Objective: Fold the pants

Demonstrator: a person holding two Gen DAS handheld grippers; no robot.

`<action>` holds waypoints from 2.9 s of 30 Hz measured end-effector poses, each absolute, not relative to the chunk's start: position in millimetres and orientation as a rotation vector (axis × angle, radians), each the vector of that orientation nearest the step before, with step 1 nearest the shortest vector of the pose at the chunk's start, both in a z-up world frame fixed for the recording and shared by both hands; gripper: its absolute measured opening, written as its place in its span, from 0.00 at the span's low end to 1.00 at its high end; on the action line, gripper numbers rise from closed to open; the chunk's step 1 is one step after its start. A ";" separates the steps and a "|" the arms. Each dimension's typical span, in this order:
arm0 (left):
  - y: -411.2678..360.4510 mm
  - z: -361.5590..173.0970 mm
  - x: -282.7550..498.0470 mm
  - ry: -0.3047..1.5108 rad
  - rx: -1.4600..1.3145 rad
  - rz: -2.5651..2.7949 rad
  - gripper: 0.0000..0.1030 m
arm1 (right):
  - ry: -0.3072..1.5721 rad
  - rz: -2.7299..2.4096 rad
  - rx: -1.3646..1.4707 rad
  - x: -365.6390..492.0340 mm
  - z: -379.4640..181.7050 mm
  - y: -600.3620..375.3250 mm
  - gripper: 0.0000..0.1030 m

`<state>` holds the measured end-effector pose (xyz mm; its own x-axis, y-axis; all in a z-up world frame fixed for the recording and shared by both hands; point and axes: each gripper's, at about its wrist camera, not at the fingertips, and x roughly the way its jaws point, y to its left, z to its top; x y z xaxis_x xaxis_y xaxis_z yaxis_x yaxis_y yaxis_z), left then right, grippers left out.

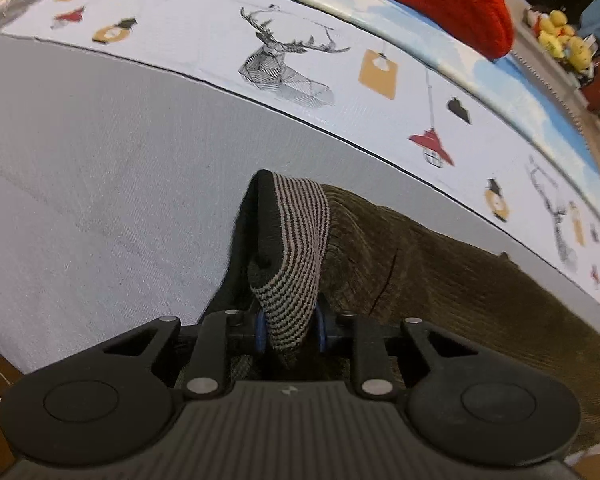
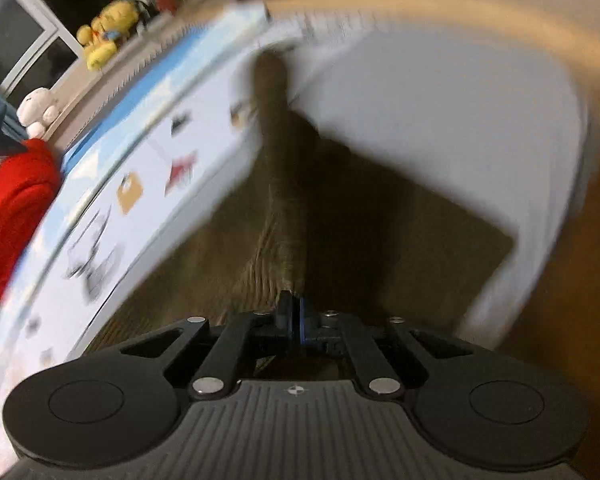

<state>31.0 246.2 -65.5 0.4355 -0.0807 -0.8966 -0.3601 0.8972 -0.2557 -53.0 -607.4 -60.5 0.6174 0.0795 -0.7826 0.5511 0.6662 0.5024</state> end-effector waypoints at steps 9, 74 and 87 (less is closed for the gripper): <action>267.4 -86.3 37.4 1.159 -0.667 0.197 0.40 | 0.766 -0.514 0.971 -66.4 -88.2 -674.2 0.47; 202.4 -94.8 48.4 1.139 -0.026 0.015 0.21 | 0.677 -0.036 0.240 60.1 -13.3 -510.8 0.00; 215.0 -98.6 41.7 1.175 -0.035 0.008 0.20 | 0.770 0.608 -0.007 141.4 -7.9 -244.5 0.28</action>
<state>41.7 215.0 -98.6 0.3854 -0.0116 -0.9227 -0.0249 0.9994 -0.0230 141.4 -244.5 -7.9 0.5563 0.5124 -0.6543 -0.5176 0.8296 0.2096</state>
